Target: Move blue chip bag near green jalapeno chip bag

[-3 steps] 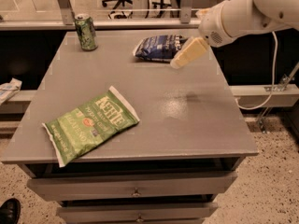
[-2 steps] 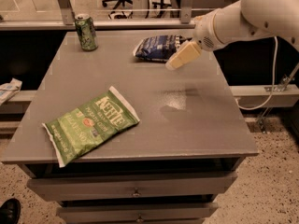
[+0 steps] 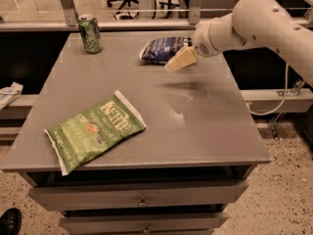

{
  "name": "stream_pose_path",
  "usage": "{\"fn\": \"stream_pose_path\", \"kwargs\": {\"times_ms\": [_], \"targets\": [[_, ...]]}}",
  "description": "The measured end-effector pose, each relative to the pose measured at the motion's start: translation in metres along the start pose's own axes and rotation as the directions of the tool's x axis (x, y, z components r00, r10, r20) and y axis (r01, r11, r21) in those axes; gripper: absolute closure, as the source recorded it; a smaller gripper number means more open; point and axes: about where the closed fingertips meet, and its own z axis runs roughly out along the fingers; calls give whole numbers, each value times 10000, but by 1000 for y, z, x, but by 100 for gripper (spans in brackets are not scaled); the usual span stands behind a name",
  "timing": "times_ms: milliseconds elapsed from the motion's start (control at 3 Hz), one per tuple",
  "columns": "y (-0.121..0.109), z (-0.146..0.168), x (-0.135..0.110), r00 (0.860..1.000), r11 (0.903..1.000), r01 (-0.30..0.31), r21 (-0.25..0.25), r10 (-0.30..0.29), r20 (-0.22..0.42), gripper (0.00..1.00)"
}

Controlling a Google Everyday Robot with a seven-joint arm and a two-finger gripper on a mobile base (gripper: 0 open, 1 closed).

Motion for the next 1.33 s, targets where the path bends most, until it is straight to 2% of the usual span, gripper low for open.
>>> {"fn": "stream_pose_path", "kwargs": {"times_ms": [667, 1000, 1333], "targets": [[-15, 40, 9, 9988, 9981, -490, 370, 493, -66, 0], [-19, 47, 12, 9984, 9972, -557, 493, 561, -66, 18], [-20, 45, 11, 9989, 9969, -472, 622, 472, 5, 41]]}}
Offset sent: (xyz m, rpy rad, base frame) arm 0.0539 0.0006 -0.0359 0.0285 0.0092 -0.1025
